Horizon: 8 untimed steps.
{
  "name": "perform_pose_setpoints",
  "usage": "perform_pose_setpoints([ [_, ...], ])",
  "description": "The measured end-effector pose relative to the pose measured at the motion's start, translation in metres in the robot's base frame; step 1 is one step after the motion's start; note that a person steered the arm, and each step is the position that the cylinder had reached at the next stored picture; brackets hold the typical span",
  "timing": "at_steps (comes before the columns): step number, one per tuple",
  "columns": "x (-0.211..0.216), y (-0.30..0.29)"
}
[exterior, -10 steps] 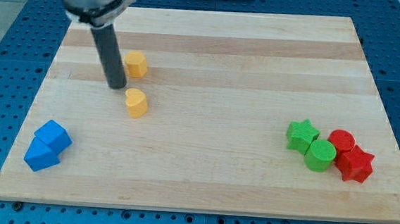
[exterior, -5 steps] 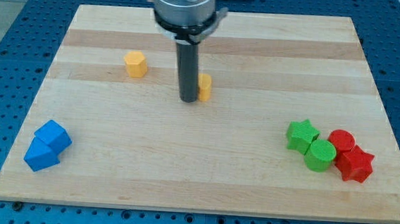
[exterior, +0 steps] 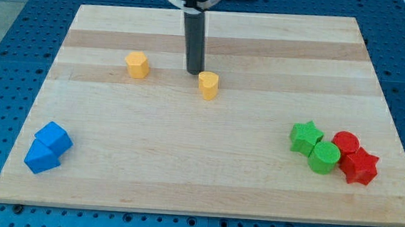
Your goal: Push the yellow heart into the green star
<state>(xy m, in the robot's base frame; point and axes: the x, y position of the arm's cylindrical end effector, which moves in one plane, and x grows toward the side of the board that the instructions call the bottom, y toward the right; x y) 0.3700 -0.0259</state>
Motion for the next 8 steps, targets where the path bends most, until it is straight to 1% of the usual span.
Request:
perform_pose_setpoints([
  [3, 0.028, 0.01],
  [4, 0.079, 0.025],
  [5, 0.099, 0.029],
  [6, 0.096, 0.016],
  [7, 0.113, 0.019],
  [8, 0.162, 0.057],
])
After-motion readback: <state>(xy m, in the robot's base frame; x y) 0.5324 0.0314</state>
